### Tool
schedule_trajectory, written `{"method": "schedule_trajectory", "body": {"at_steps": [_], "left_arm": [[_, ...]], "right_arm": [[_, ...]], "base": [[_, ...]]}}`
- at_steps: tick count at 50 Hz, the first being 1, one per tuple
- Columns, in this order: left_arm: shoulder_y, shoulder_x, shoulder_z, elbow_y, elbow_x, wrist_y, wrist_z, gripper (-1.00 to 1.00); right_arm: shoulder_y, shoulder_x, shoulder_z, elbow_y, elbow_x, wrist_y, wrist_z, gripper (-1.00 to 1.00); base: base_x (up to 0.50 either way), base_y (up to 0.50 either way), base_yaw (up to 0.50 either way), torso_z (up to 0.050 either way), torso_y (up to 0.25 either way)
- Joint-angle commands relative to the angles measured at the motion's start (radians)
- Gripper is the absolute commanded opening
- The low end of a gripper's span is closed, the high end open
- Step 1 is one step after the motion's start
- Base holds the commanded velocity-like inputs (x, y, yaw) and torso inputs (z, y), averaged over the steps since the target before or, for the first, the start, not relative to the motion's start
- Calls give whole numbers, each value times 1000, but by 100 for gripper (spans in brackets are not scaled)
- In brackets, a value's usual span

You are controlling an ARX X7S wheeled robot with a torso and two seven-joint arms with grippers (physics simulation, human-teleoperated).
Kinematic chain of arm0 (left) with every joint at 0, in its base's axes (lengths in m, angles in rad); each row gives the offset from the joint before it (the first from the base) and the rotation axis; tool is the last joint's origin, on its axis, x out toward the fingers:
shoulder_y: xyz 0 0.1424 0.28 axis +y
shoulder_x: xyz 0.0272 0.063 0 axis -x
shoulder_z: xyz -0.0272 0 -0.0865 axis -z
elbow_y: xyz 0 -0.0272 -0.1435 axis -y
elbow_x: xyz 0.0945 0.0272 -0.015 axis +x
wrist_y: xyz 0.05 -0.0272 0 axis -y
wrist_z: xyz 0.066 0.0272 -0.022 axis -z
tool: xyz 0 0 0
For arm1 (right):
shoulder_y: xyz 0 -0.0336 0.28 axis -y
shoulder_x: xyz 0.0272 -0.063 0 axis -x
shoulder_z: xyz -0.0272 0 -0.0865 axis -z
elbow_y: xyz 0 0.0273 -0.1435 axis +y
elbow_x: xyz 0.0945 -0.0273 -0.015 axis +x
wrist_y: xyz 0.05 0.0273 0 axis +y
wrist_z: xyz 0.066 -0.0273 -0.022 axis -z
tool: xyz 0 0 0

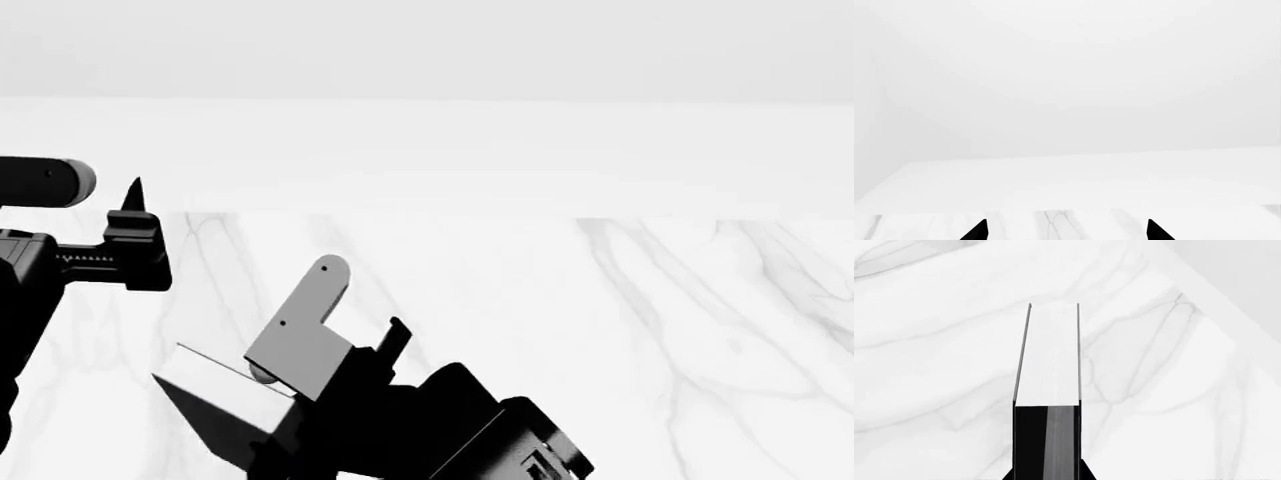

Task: Pick up the book on the left and place it on top of the shelf.

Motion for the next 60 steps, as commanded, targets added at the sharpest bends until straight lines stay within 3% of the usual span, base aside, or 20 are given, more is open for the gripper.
{"method": "schedule_trajectory", "body": {"at_steps": [1,9,10,12,14,23,33,45,60], "left_arm": [[0,-3,0,4,-6,-2,-3,100],[1,-7,-1,1,-8,1,-5,100],[0,-7,0,1,-8,1,-5,100],[0,-7,0,0,-8,2,-6,100],[-1,-8,1,2,-10,1,-6,100],[-4,-10,7,2,-11,-2,-9,100],[-11,-7,15,-7,-13,4,-10,100],[-12,-10,19,-9,-16,5,-12,100],[-15,-11,23,-12,-20,7,-16,100]], "right_arm": [[44,30,9,-113,1,76,28,-100],[122,55,-79,-88,-168,88,161,-100],[152,74,-151,-72,-274,53,231,-100],[167,73,-129,-78,-255,90,216,-100],[203,95,-247,-34,-403,54,307,-100],[307,115,-390,55,-592,84,394,-100],[423,121,-458,109,-676,132,372,-100],[509,105,-448,234,-689,126,381,-100],[633,42,-396,633,-654,76,427,-100]], "base": [[0,0,0,0,0],[0,0,0,0,1],[0,0,0,0,0],[0,0,0,0,0],[0,0,0,0,0],[0,0,0,0,2],[0,0,0,0,1],[0,0,0,0,2],[0,0,0,0,1]]}}
